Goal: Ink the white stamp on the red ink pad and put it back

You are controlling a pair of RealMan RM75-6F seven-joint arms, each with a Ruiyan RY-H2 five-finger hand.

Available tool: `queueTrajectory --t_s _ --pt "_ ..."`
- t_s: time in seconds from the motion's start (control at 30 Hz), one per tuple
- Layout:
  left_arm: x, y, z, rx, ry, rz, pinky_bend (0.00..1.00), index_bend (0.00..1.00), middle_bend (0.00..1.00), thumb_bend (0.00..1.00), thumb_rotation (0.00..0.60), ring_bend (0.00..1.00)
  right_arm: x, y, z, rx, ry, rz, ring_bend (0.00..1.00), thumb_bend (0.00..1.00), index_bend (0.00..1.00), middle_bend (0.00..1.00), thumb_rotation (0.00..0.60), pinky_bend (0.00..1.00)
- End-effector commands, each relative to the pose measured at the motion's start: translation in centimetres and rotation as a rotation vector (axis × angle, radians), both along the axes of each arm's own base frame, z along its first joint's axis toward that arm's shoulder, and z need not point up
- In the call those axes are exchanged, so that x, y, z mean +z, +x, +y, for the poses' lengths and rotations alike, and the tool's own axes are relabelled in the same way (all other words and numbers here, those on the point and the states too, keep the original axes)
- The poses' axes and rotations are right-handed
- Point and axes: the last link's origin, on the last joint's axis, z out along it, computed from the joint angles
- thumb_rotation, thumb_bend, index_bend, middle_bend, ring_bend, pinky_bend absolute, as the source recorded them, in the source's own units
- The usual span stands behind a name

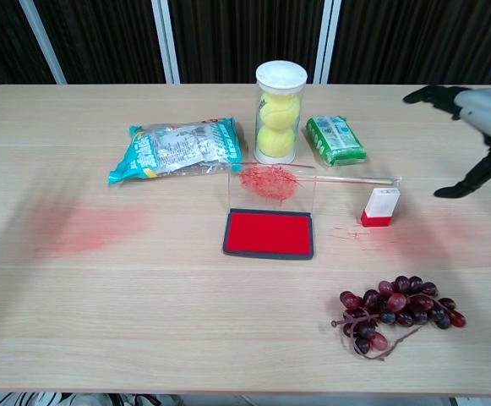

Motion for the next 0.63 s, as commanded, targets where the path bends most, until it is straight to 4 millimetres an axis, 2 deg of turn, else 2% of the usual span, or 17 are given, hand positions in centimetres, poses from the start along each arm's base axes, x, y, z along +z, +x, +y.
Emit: queueTrajectory --t_s 0.03,0.2,0.33,0.47,0.63 --pt "0.0 0.0 0.0 -0.002 0.001 0.011 0.00 0.00 0.00 0.02 0.600 0.00 4.0 -1.5 2.1 0.008 -0.090 0.050 0.00 0.14 0.00 0.00 0.600 0.19" --pt "-0.1 -0.1 0.0 0.001 0.004 0.020 0.00 0.00 0.00 0.01 0.600 0.00 7.4 -4.0 4.6 -0.030 -0.188 0.070 0.00 0.12 0.00 0.00 0.600 0.18" --pt "0.0 0.0 0.0 0.000 0.009 0.016 0.00 0.00 0.00 0.01 0.600 0.00 9.3 -5.6 6.4 -0.071 -0.246 0.060 0.00 0.12 0.00 0.00 0.600 0.18" --pt "0.0 0.0 -0.1 -0.007 0.011 0.019 0.00 0.00 0.00 0.01 0.600 0.00 10.2 -6.5 7.6 -0.100 -0.282 0.034 0.00 0.12 0.00 0.00 0.600 0.18" --pt "0.0 0.0 -0.1 -0.014 0.009 0.022 0.00 0.00 0.00 0.01 0.600 0.00 10.5 -6.8 7.6 -0.111 -0.290 0.035 0.00 0.12 0.00 0.00 0.600 0.18"
